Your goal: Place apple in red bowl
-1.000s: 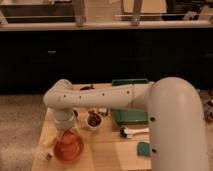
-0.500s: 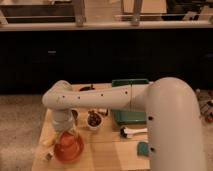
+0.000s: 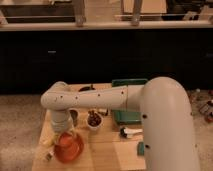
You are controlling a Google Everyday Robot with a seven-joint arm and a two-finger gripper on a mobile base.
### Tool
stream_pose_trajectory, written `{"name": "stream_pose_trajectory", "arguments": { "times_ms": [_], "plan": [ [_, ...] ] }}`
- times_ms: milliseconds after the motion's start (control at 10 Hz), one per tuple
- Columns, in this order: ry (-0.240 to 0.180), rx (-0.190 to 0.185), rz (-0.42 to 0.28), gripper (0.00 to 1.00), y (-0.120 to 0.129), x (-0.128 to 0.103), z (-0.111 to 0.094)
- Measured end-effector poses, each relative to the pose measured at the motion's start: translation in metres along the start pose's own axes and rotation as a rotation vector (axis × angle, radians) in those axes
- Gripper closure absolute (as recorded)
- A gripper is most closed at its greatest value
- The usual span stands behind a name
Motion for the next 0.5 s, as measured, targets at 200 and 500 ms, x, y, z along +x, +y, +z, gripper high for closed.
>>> {"name": "stream_pose_trajectory", "arguments": {
  "times_ms": [200, 500],
  "plan": [
    [-0.009, 0.000, -0.020, 0.20, -0.0024, 0.0015, 0.0022],
    [-0.013, 0.001, -0.035, 0.20, -0.0027, 0.0025, 0.0024]
  ]
}}
